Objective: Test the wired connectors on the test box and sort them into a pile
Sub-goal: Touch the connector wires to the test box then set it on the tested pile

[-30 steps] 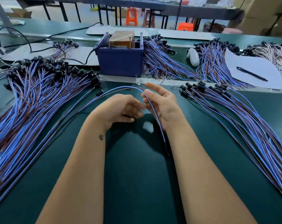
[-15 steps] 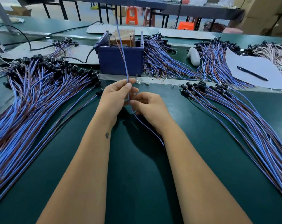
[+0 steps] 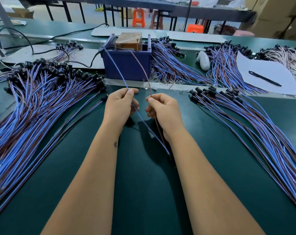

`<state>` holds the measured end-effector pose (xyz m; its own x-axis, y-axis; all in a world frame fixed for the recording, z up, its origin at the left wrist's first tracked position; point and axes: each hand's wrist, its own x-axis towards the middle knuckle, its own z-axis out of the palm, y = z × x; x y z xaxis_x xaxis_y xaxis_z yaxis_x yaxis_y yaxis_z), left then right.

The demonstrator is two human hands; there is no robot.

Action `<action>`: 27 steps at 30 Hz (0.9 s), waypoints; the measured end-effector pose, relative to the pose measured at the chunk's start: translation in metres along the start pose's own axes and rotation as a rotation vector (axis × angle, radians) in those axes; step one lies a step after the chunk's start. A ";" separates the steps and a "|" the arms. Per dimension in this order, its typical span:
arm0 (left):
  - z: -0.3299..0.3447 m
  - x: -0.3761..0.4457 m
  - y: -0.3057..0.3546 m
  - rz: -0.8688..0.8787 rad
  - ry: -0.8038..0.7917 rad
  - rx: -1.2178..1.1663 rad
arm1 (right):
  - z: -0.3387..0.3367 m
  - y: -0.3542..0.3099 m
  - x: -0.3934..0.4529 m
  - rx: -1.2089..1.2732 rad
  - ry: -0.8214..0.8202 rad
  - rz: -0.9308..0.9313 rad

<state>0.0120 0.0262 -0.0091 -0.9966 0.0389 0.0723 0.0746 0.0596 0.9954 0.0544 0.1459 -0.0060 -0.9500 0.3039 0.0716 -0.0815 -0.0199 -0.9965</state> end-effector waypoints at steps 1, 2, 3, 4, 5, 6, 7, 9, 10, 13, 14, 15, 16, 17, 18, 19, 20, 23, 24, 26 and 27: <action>-0.002 0.001 -0.001 0.005 0.022 0.007 | 0.000 0.000 0.000 0.005 0.006 -0.005; -0.003 0.001 -0.001 0.008 0.040 0.018 | 0.000 -0.001 -0.001 0.004 0.009 -0.013; -0.005 0.002 -0.002 0.007 0.056 0.023 | 0.000 -0.001 -0.001 -0.003 0.014 -0.023; -0.006 0.003 -0.002 0.000 0.072 0.017 | -0.001 -0.001 -0.001 -0.010 0.021 -0.034; -0.006 0.003 -0.003 -0.011 0.087 0.001 | -0.001 -0.001 -0.001 -0.015 0.030 -0.043; -0.007 0.003 -0.003 -0.021 0.101 -0.014 | -0.001 -0.001 0.000 -0.016 0.040 -0.049; -0.007 0.003 -0.003 -0.027 0.112 -0.021 | -0.002 -0.002 0.000 -0.015 0.048 -0.051; -0.007 0.003 -0.003 -0.022 0.132 -0.011 | -0.002 -0.002 0.000 -0.009 0.058 -0.049; -0.007 0.003 -0.003 -0.015 0.143 -0.002 | -0.003 -0.002 0.000 -0.003 0.061 -0.047; -0.008 0.003 -0.003 -0.011 0.166 0.010 | -0.003 -0.003 0.000 0.018 0.073 -0.040; -0.008 0.003 -0.003 -0.013 0.171 0.007 | -0.003 -0.003 0.000 0.023 0.075 -0.038; -0.009 0.004 -0.003 -0.020 0.177 0.005 | -0.003 -0.003 0.000 0.025 0.076 -0.035; -0.009 0.005 -0.003 -0.028 0.183 0.003 | -0.003 -0.003 0.000 0.026 0.077 -0.033; -0.010 0.005 -0.002 -0.035 0.187 -0.001 | -0.003 -0.003 0.000 0.025 0.079 -0.030; -0.010 0.006 -0.003 -0.041 0.191 -0.005 | -0.003 -0.003 0.000 0.023 0.079 -0.028; -0.011 0.006 -0.003 -0.046 0.193 -0.007 | -0.003 -0.002 0.000 0.019 0.080 -0.027; -0.011 0.006 -0.003 -0.050 0.194 -0.005 | -0.003 -0.002 0.000 0.014 0.079 -0.026; -0.011 0.008 -0.003 -0.085 0.194 -0.010 | -0.002 -0.001 0.000 -0.002 0.077 -0.031; -0.010 0.010 -0.002 -0.112 0.201 -0.020 | -0.002 -0.001 0.000 -0.009 0.077 -0.033; -0.010 0.012 0.000 -0.163 0.225 -0.045 | -0.002 0.000 0.001 -0.020 0.080 -0.035; -0.010 0.012 0.000 -0.173 0.233 -0.053 | -0.002 0.000 0.001 -0.022 0.081 -0.035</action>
<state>-0.0003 0.0164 -0.0073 -0.9759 -0.1975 -0.0924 -0.0928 -0.0073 0.9957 0.0536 0.1482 -0.0060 -0.9192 0.3797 0.1039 -0.1071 0.0129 -0.9942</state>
